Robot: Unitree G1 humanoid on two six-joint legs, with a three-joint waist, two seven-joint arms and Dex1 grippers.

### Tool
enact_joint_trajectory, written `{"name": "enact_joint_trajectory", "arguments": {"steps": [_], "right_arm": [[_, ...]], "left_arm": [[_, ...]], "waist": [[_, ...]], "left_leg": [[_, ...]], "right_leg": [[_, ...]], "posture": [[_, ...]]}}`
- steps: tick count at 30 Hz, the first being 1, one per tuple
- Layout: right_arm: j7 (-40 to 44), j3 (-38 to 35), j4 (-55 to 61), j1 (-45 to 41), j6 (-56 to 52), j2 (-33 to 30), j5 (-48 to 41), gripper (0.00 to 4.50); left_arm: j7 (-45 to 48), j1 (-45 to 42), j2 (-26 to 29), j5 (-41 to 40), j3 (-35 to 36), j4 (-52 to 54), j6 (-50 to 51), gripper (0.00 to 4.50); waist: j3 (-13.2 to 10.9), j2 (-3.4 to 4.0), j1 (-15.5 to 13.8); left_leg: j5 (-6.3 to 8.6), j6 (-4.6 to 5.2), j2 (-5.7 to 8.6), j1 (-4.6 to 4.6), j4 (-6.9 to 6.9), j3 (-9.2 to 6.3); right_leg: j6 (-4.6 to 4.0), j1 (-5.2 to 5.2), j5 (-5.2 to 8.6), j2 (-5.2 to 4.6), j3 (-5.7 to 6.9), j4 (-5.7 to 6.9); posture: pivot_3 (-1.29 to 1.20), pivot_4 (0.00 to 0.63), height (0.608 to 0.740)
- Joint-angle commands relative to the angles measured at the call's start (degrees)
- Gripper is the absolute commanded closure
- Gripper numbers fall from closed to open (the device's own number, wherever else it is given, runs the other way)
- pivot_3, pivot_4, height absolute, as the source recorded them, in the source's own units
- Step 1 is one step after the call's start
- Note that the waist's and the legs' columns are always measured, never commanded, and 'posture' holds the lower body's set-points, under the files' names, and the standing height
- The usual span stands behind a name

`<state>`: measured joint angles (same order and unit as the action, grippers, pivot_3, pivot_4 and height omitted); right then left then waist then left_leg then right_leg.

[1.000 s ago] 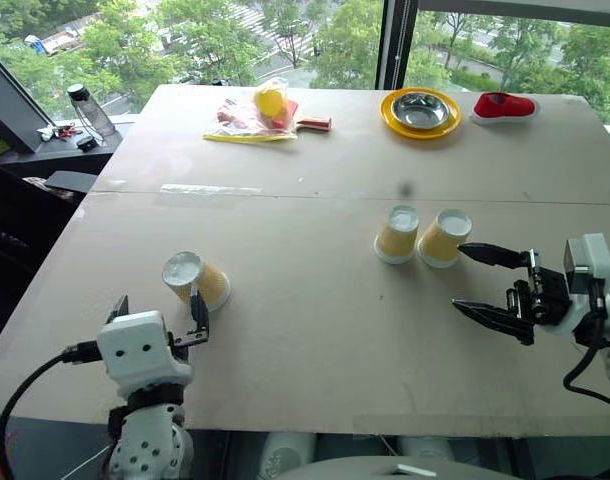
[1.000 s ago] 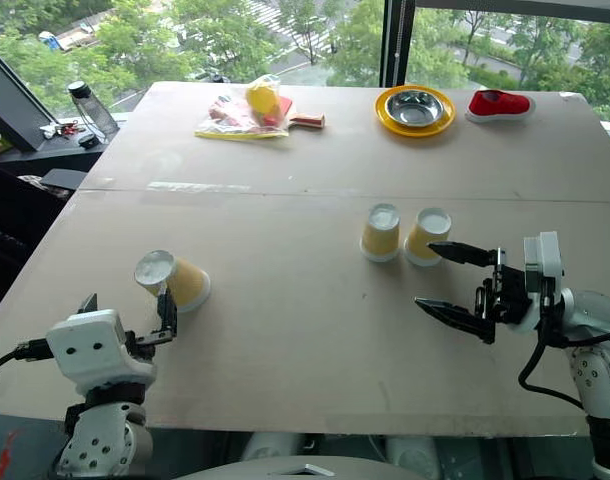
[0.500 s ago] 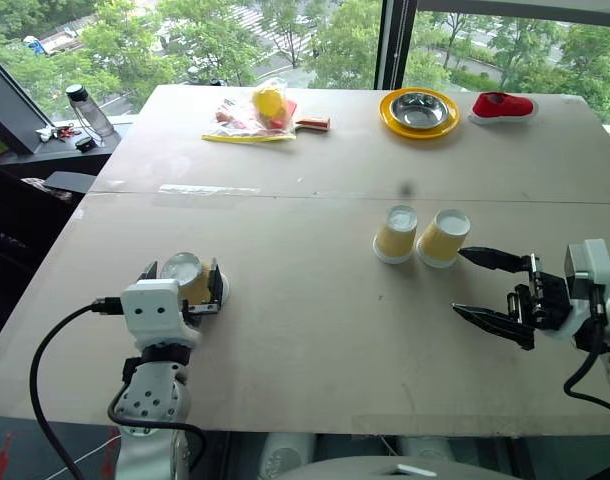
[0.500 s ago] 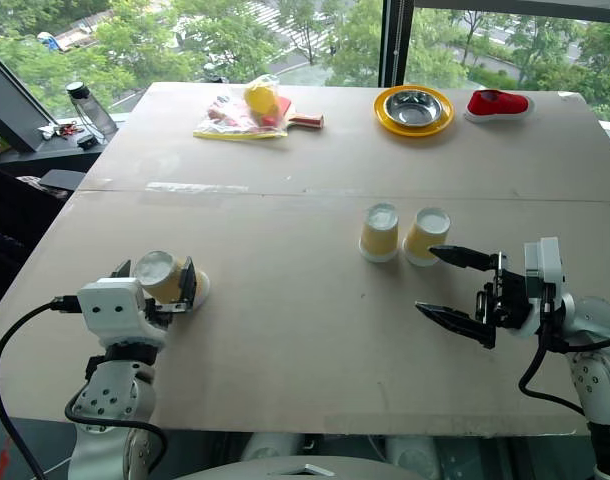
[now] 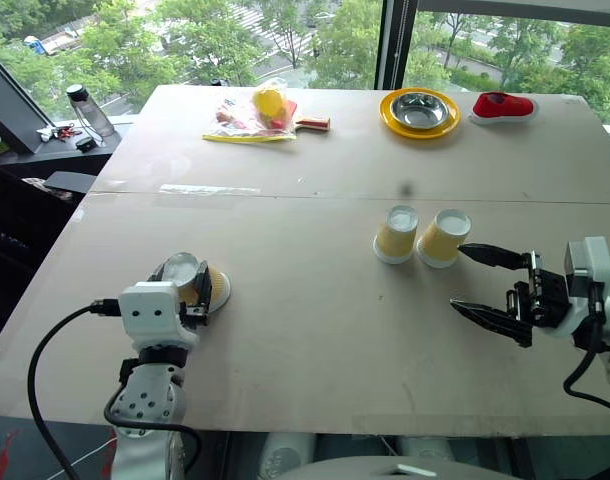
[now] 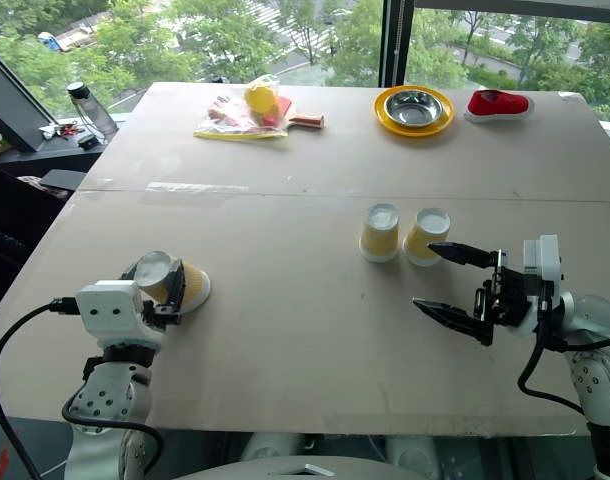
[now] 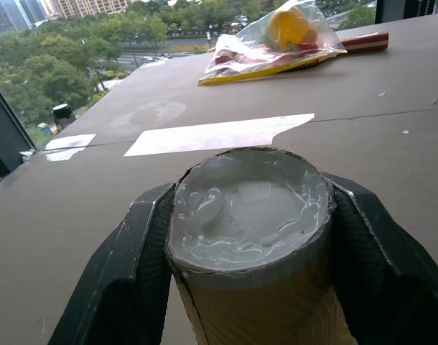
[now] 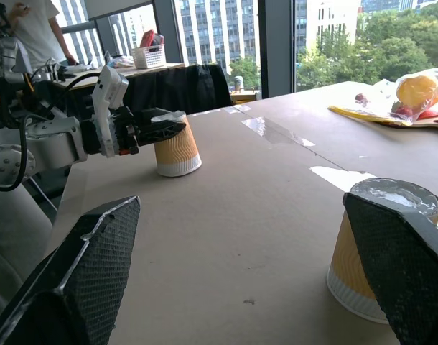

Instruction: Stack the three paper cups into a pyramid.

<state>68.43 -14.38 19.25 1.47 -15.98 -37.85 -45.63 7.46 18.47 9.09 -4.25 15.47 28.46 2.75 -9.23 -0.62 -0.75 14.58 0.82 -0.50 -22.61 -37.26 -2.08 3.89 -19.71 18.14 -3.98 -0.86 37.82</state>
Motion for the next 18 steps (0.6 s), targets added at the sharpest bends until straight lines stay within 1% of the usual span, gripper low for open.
{"name": "enact_joint_trajectory", "arguments": {"steps": [1,3,6,8,10,12,14,16,18], "right_arm": [[-0.1,-1.7,2.1,0.4,0.0,-0.5,-1.3,0.0],[-0.2,-1.8,2.3,0.6,0.0,-0.5,-1.3,0.0],[-0.7,-2.2,2.8,0.8,-0.1,-0.5,-1.7,0.0],[-1.2,-2.6,3.2,1.0,-0.2,-0.5,-1.8,0.0],[-2.1,-3.2,3.9,1.5,-0.4,-0.4,-2.2,0.0],[-3.5,-4.1,4.4,1.9,-0.5,-0.1,-2.8,0.0],[-4.9,-5.2,4.5,1.8,-0.7,0.2,-3.6,0.0],[-6.3,-6.7,4.2,2.0,-0.6,0.6,-4.4,0.0],[-7.2,-8.2,4.2,3.0,-0.2,1.2,-4.7,0.0]], "left_arm": [[-0.3,-0.1,0.4,-0.7,1.3,0.1,-0.7,2.13],[-0.2,-1.3,0.9,-1.2,1.6,-0.2,-0.1,2.13],[0.7,-5.9,2.9,-2.8,2.0,-0.9,1.9,2.13],[2.1,-10.8,5.3,-3.4,1.6,-2.6,2.7,2.13],[6.1,-18.6,8.7,-5.8,0.1,-5.5,4.0,2.13],[13.3,-27.8,11.3,-9.5,-3.3,-9.3,4.7,2.13],[18.2,-35.3,13.0,-10.1,-6.6,-13.8,4.4,2.13],[22.7,-44.0,13.0,-10.9,-9.7,-19.9,4.2,2.13],[27.2,-53.0,11.6,-12.0,-12.6,-26.6,3.9,2.13]], "waist": [[0.0,0.0,0.0],[0.0,0.0,0.0],[0.0,0.0,-0.2],[0.0,0.0,-0.1],[0.0,-0.01,-0.3],[0.0,-0.01,-0.5],[0.0,-0.02,-0.3],[0.0,-0.02,-0.1],[0.0,-0.03,0.0]], "left_leg": [[0.0,0.0,0.0,0.0,0.0,0.0],[0.0,0.0,0.0,0.0,0.0,0.0],[0.0,0.0,0.0,0.0,0.0,-0.04],[0.0,0.0,0.01,0.0,0.0,-0.11],[0.0,0.0,0.04,0.0,-0.01,-0.1],[-0.01,-0.01,0.12,-0.03,-0.04,-0.18],[-0.02,-0.02,0.17,-0.07,-0.09,-0.21],[-0.02,-0.03,0.25,-0.07,-0.1,-0.11],[-0.03,-0.04,0.28,-0.09,-0.1,-0.11]], "right_leg": [[0.0,0.0,0.0,0.0,0.0,0.0],[0.0,0.0,0.0,0.0,0.0,0.0],[0.0,0.0,0.0,0.01,0.04,0.03],[0.0,0.0,0.0,0.02,0.13,0.06],[0.0,0.0,0.0,0.02,0.12,0.08],[0.01,0.01,-0.01,0.02,0.23,0.11],[0.02,0.01,-0.01,0.02,0.28,0.11],[0.03,0.02,-0.02,-0.01,0.18,0.07],[0.06,0.0,-0.01,-0.01,0.16,0.03]], "posture": [[0.0,0.15,0.74],[0.0,0.15,0.74],[0.0,0.15,0.74],[0.0,0.15,0.74],[0.0,0.15,0.74],[0.0,0.15,0.74],[0.0,0.15,0.74],[0.0,0.15,0.74],[0.0,0.15,0.74]]}}
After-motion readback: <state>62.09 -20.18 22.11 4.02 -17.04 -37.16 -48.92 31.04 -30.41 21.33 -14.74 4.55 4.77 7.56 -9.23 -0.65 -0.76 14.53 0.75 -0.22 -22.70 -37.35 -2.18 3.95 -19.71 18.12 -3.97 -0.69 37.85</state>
